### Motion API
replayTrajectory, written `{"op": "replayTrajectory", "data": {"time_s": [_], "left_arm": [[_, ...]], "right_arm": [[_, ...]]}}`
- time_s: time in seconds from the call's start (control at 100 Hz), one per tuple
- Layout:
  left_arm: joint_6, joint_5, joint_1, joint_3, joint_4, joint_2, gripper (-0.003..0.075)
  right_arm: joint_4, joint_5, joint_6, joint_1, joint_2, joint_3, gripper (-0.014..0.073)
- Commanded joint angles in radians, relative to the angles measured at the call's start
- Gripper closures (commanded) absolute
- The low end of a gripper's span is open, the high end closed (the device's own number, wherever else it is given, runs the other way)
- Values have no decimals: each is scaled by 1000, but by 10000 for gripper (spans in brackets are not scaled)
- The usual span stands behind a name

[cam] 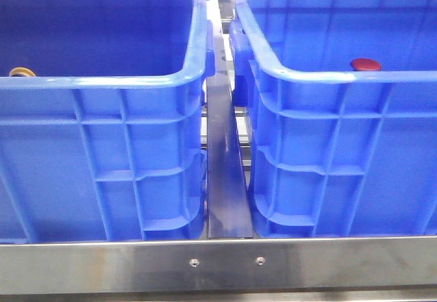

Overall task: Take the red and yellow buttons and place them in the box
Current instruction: 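Lower the red button into the empty bin and open the right gripper, then lower the left gripper toward a yellow-capped button in the button bin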

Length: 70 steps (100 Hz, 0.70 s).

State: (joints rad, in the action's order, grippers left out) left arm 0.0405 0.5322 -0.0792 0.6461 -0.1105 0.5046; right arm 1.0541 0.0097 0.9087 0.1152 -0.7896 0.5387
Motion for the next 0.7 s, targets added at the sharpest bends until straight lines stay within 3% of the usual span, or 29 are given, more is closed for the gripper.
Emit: {"op": "replayTrajectory", "data": {"time_s": [0.0,0.11,0.2,0.54,0.69], "left_arm": [[-8,-72,2,30,-9,4,739],[-8,-72,2,30,-9,4,739],[-8,-72,2,30,-9,4,739],[-8,-72,2,30,-9,4,739],[-8,-72,2,30,-9,4,739]], "right_arm": [[-9,-23,17,-5,76,-1,-41],[-9,-24,18,-5,135,-26,-26],[-10,-28,18,-5,165,-29,49],[-10,-24,18,-5,179,-29,654],[-9,-24,18,-5,179,-29,662]]}}
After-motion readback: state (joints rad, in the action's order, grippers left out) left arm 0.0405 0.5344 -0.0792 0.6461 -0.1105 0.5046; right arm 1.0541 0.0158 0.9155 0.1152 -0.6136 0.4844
